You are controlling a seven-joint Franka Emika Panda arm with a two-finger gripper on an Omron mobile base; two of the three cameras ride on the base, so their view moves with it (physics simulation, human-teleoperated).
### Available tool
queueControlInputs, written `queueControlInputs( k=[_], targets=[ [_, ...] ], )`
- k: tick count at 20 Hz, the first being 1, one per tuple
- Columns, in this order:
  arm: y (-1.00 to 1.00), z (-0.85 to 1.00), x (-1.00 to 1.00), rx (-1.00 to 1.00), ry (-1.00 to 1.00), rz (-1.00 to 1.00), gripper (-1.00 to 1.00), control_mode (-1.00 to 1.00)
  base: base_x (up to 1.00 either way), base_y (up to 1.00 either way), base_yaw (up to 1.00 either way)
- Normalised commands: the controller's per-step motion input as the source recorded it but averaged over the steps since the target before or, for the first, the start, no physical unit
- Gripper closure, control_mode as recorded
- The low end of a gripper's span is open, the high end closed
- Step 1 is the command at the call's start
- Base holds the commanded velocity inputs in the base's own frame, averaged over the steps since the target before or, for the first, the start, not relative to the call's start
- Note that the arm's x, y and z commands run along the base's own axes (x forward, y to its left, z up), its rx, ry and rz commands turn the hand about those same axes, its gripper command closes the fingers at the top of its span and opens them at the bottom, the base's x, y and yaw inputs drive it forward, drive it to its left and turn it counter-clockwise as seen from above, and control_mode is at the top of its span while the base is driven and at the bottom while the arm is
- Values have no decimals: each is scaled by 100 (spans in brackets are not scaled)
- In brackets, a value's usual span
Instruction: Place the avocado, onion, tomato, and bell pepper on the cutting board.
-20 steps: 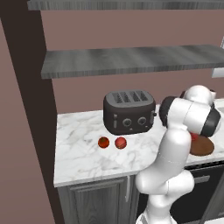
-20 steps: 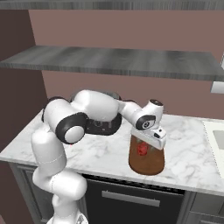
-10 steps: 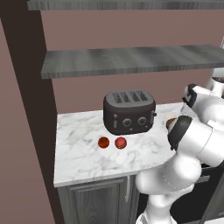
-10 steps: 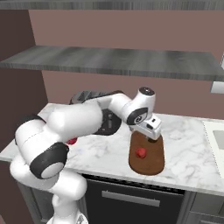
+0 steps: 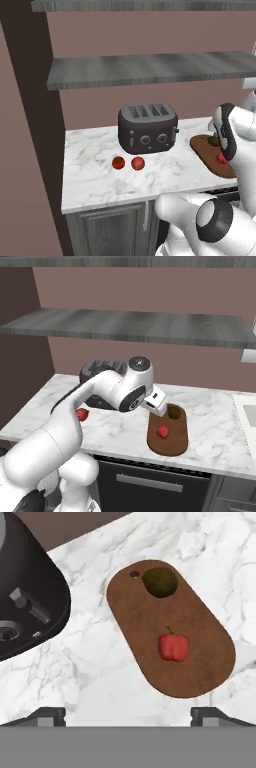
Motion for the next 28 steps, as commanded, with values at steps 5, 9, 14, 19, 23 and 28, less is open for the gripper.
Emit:
queueControlInputs(
  k=[5,9,14,19,23,28],
  targets=[
    [72,48,-70,-10,-21,2,-100,-100,0,0,0],
    [83,45,-56,-11,-9,8,-100,-100,0,0,0],
    [93,30,-42,-16,-1,12,-100,-100,0,0,0],
    [100,4,-33,-17,0,8,-100,-100,0,0,0],
    [82,0,-31,-3,-1,8,-100,-100,0,0,0],
    [58,-2,-9,1,1,15,-100,-100,0,0,0]
  ],
)
